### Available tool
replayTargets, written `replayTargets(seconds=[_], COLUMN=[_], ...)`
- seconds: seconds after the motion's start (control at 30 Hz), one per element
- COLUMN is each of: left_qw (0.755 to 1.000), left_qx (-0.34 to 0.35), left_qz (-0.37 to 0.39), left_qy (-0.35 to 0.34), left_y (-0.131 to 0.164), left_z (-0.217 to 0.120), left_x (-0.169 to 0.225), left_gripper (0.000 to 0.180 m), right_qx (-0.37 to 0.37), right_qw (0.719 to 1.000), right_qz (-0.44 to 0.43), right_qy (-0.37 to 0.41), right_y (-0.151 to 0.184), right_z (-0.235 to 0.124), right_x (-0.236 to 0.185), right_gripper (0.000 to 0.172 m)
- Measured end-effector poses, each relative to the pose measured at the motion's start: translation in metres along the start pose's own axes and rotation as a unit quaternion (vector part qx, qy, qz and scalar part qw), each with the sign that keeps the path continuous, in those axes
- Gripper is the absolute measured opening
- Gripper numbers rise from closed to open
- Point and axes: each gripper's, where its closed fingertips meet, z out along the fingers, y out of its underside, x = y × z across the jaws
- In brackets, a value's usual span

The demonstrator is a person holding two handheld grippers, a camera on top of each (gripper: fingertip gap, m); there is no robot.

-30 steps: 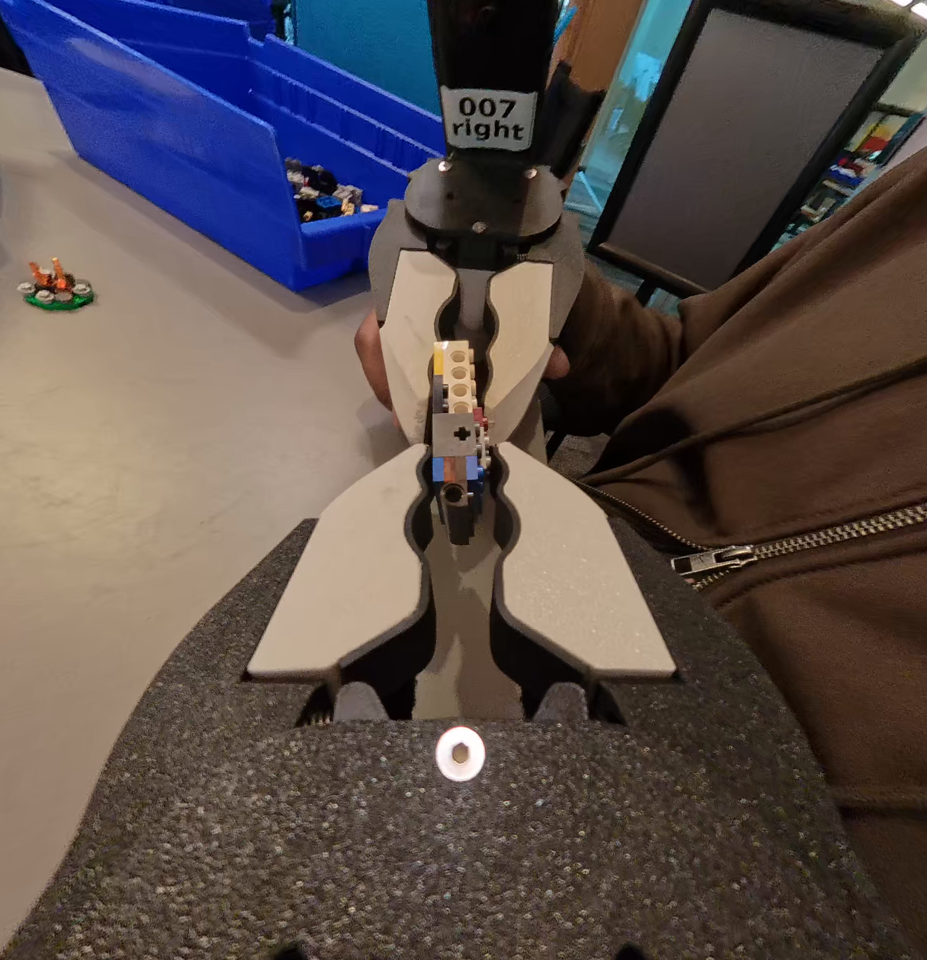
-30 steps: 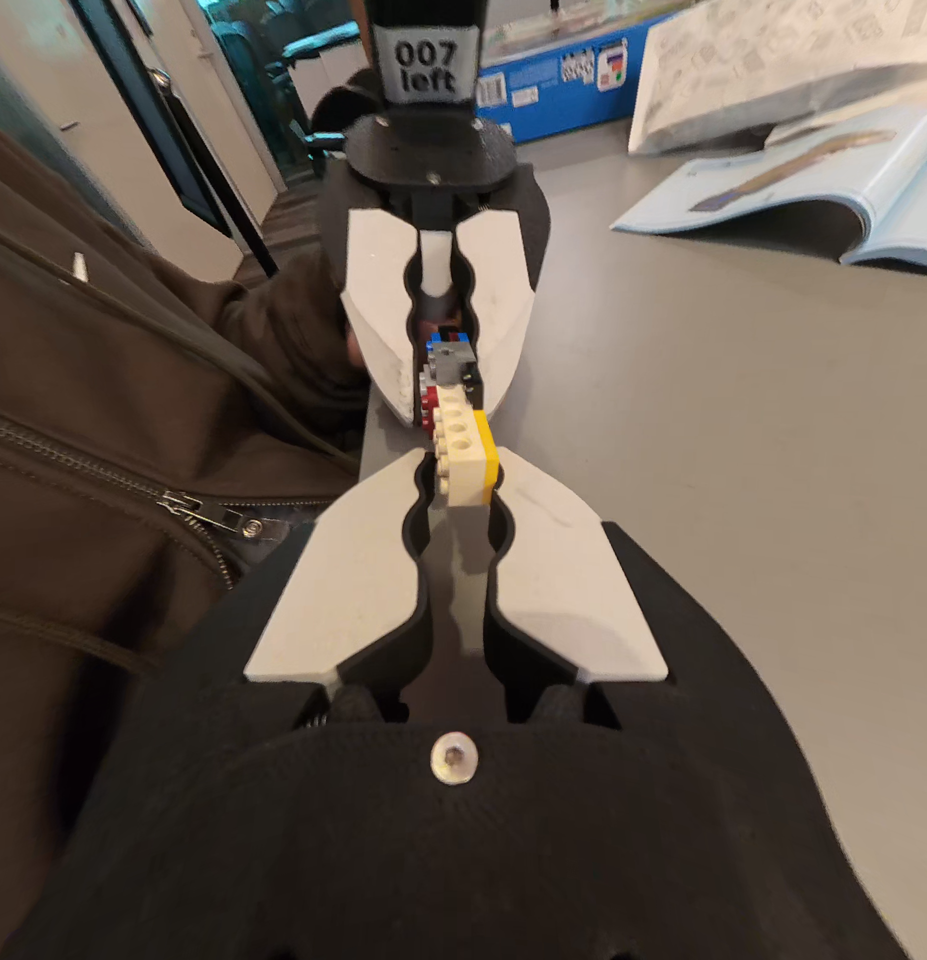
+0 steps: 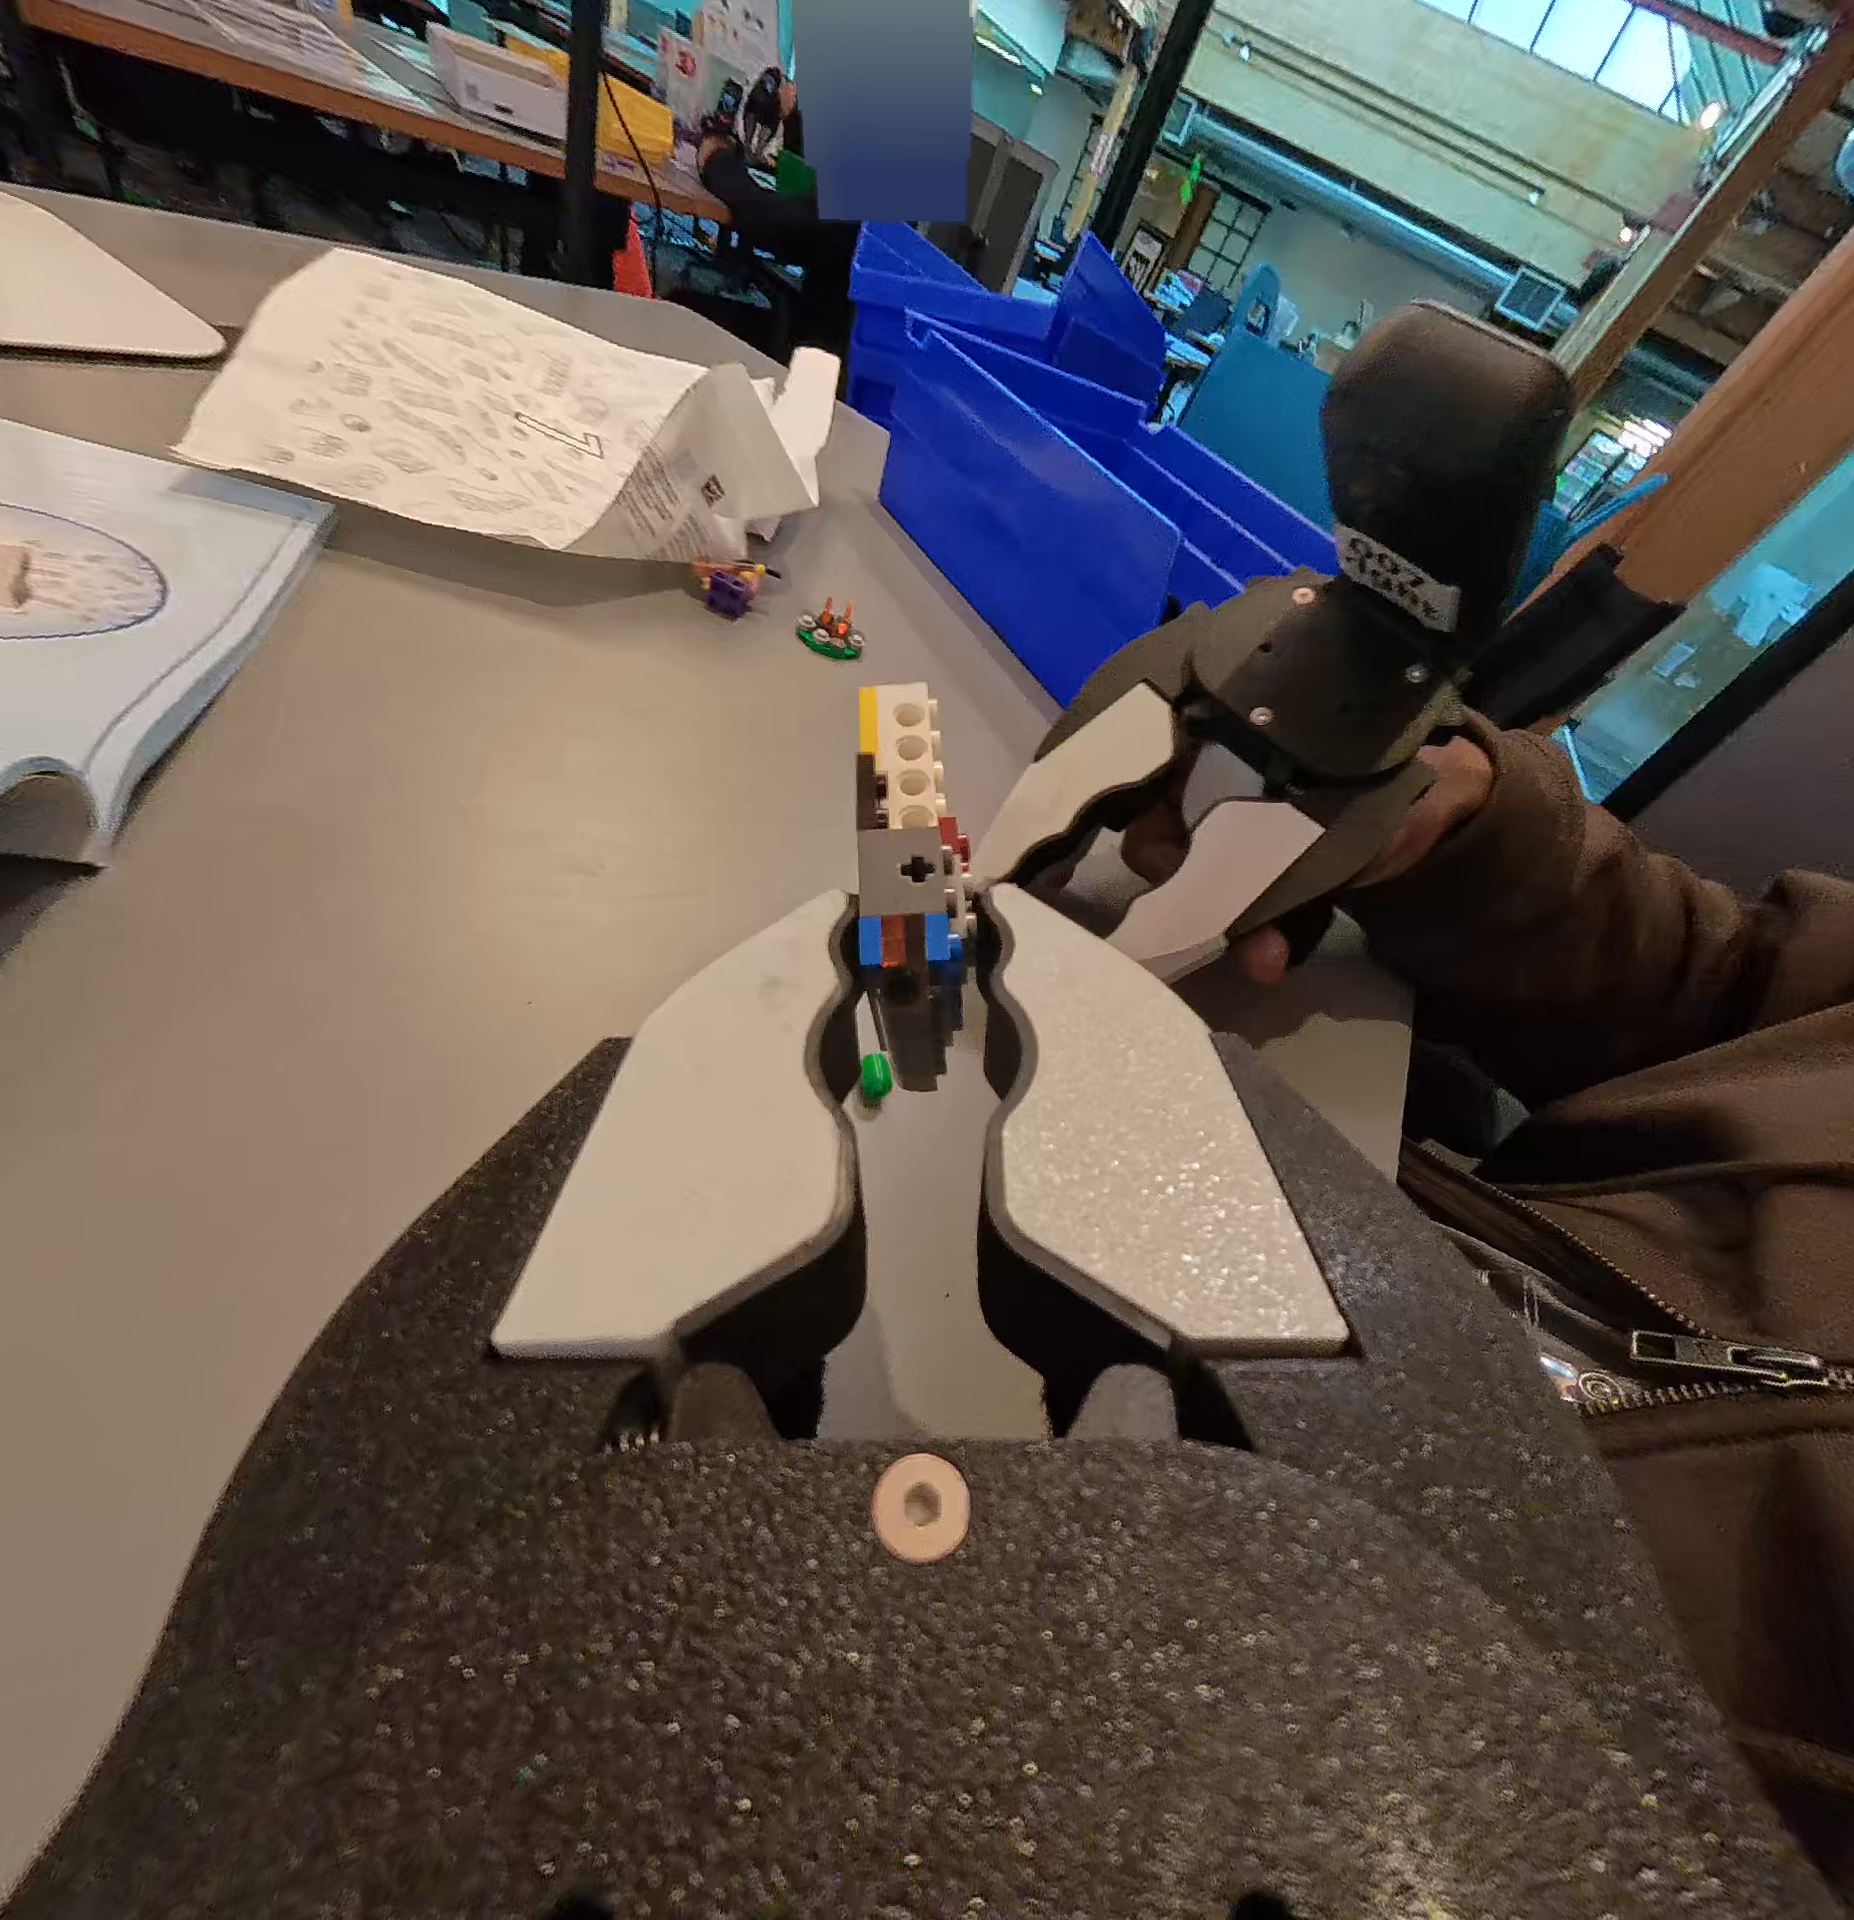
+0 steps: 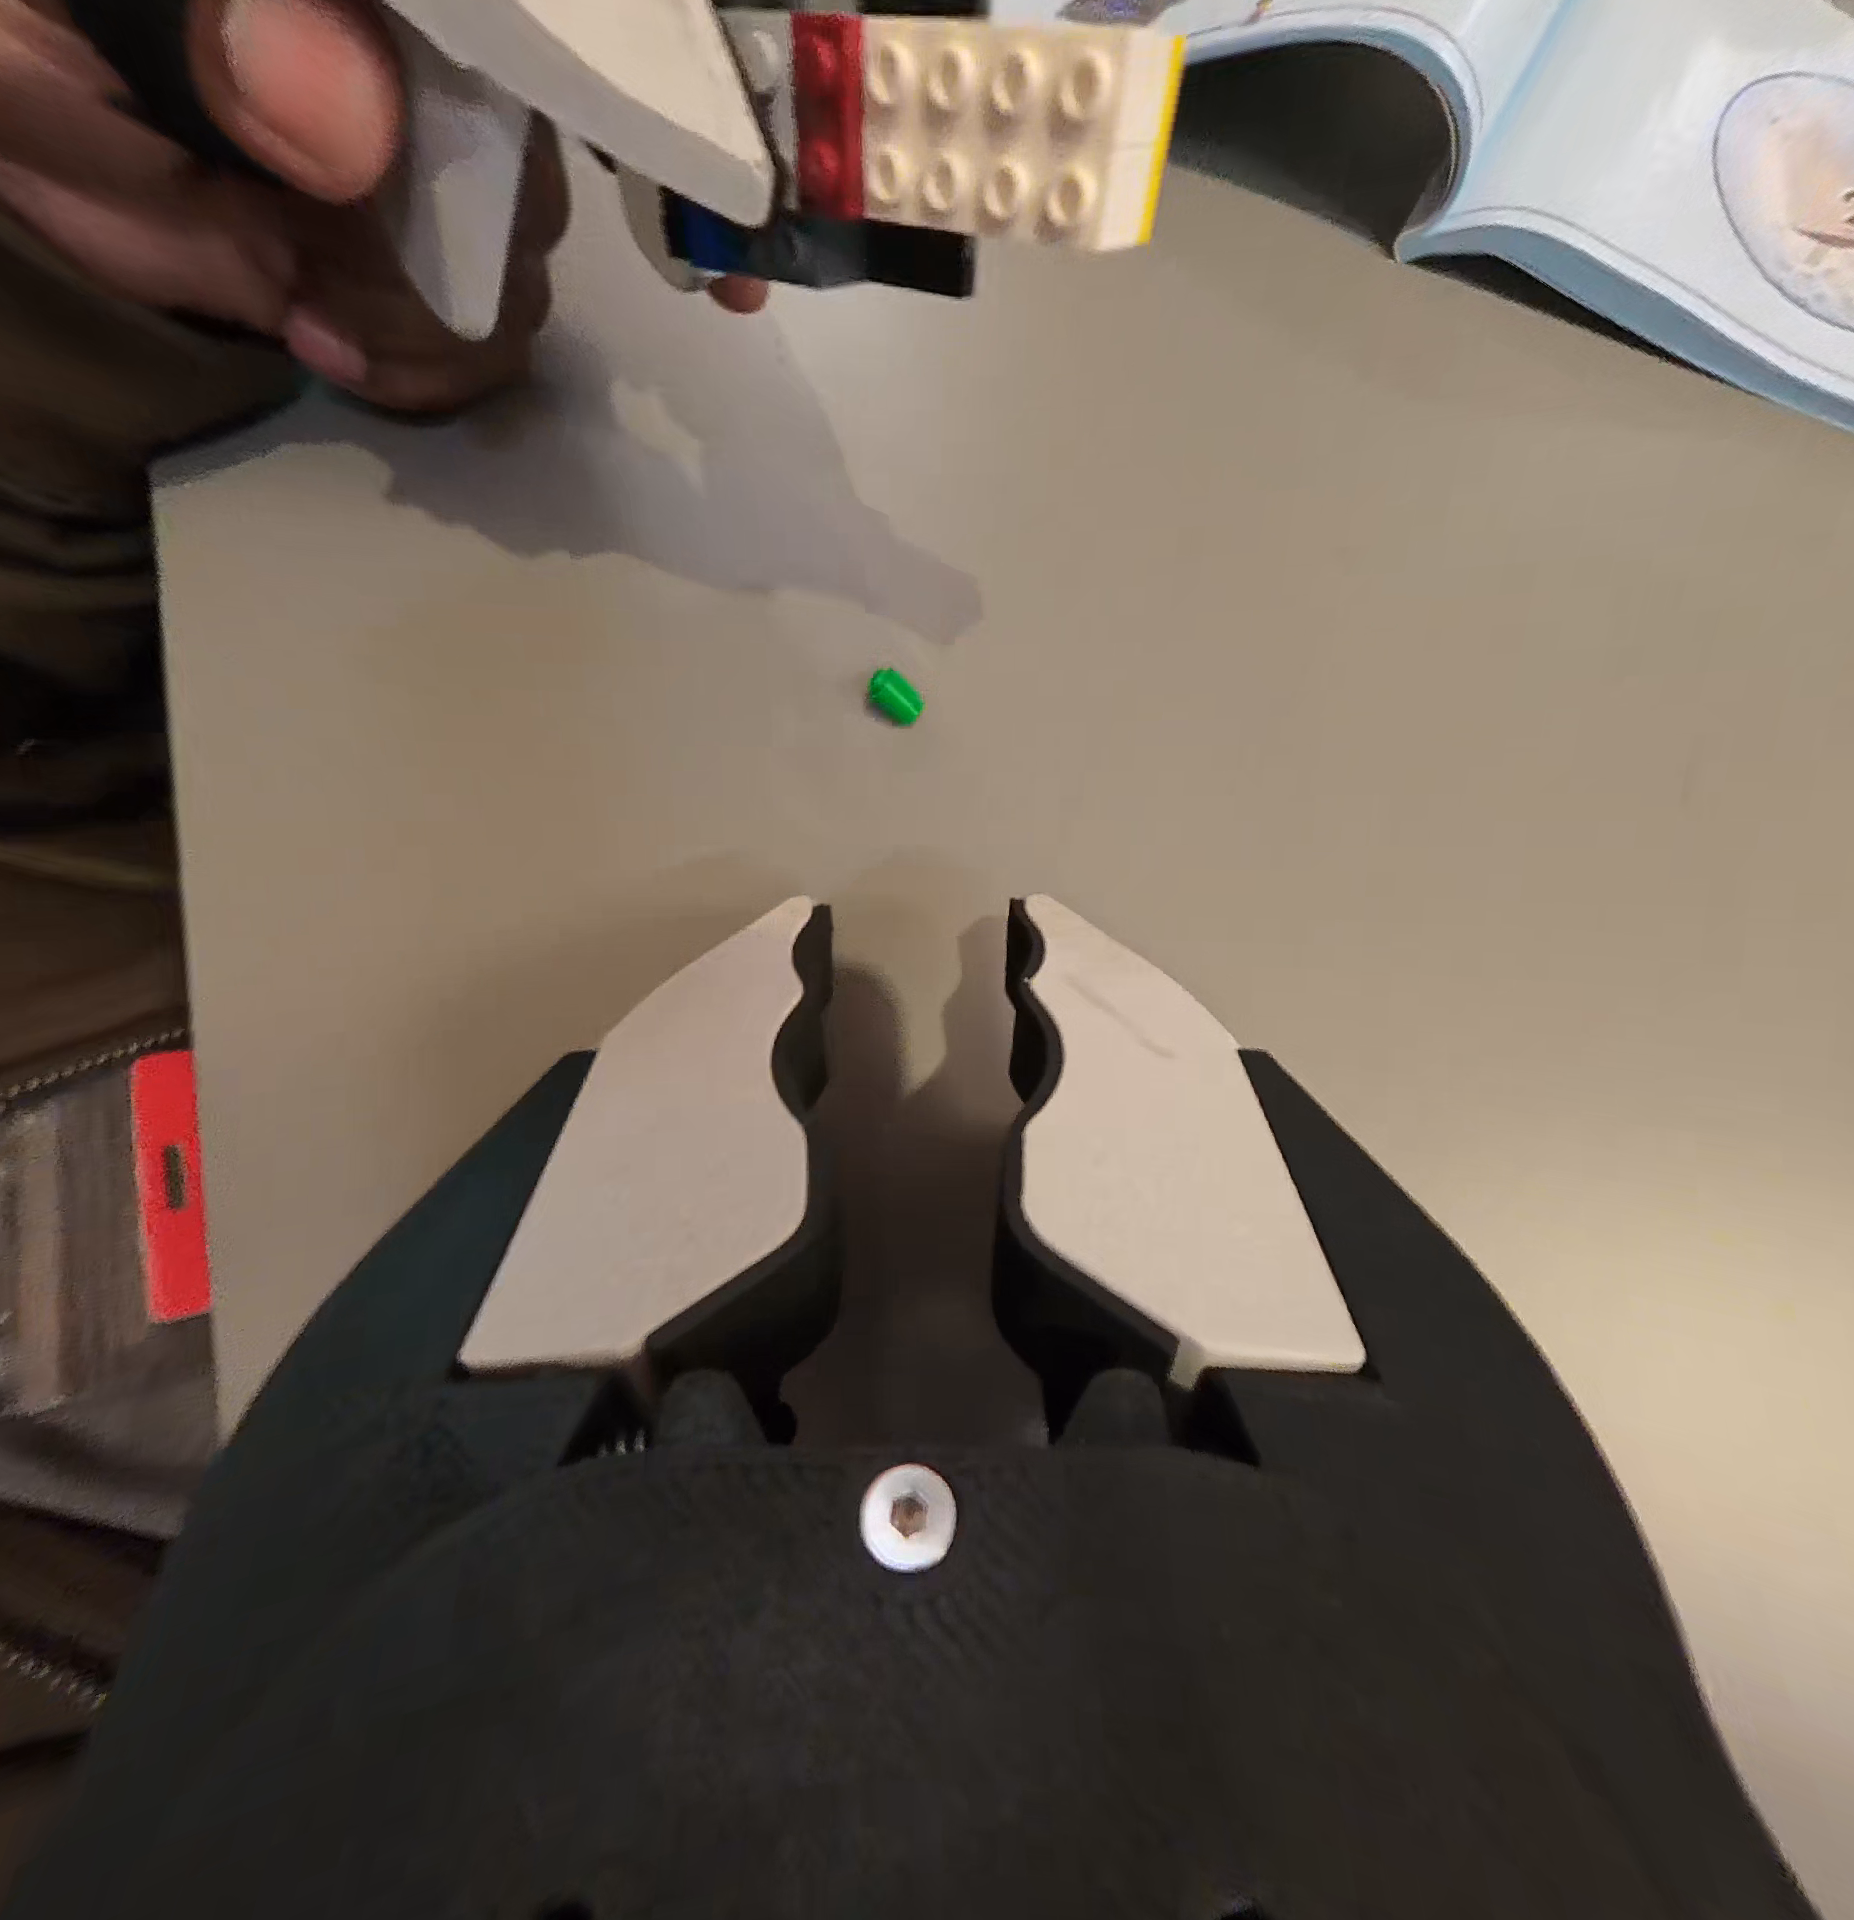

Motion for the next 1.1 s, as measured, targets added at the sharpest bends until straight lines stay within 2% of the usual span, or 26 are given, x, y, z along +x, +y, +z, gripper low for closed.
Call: replayTargets(seconds=[0.17, 0.43, 0.63, 0.8, 0.87, 0.93, 1.0, 1.1], left_qw=[1.0, 1.0, 1.0, 1.0, 1.0, 0.999, 0.998, 0.995], left_qx=[0.002, 0.008, 0.014, 0.012, 0.008, 0.005, 0.001, -0.008], left_qz=[0.0, -0.003, -0.005, -0.003, -0.004, -0.008, -0.015, -0.019], left_qy=[0.008, 0.007, 0.012, 0.013, 0.018, 0.032, 0.057, 0.094], left_y=[0.0, -0.001, -0.002, -0.002, 0.0, 0.001, 0.002, 0.005], left_z=[-0.007, -0.017, -0.021, -0.02, -0.019, -0.017, -0.012, -0.002], left_x=[-0.001, -0.006, -0.006, -0.005, -0.002, 0.003, 0.01, 0.025], left_gripper=[0.018, 0.018, 0.019, 0.018, 0.019, 0.019, 0.018, 0.018], right_qx=[-0.027, -0.05, -0.067, -0.069, -0.059, -0.027, 0.003, 0.03], right_qw=[0.998, 0.994, 0.995, 0.995, 0.997, 0.999, 0.997, 0.98], right_qz=[-0.037, -0.074, -0.051, -0.056, -0.053, -0.042, -0.028, 0.003], right_qy=[-0.033, -0.055, -0.045, -0.042, -0.018, 0.017, 0.075, 0.195], right_y=[-0.016, -0.035, -0.037, -0.034, -0.035, -0.039, -0.04, -0.026], right_z=[0.027, 0.062, 0.065, 0.062, 0.05, 0.023, -0.018, -0.101], right_x=[-0.001, -0.01, -0.004, -0.006, -0.004, 0.001, 0.014, 0.046], right_gripper=[0.038, 0.037, 0.011, 0.008, 0.008, 0.008, 0.008, 0.008])
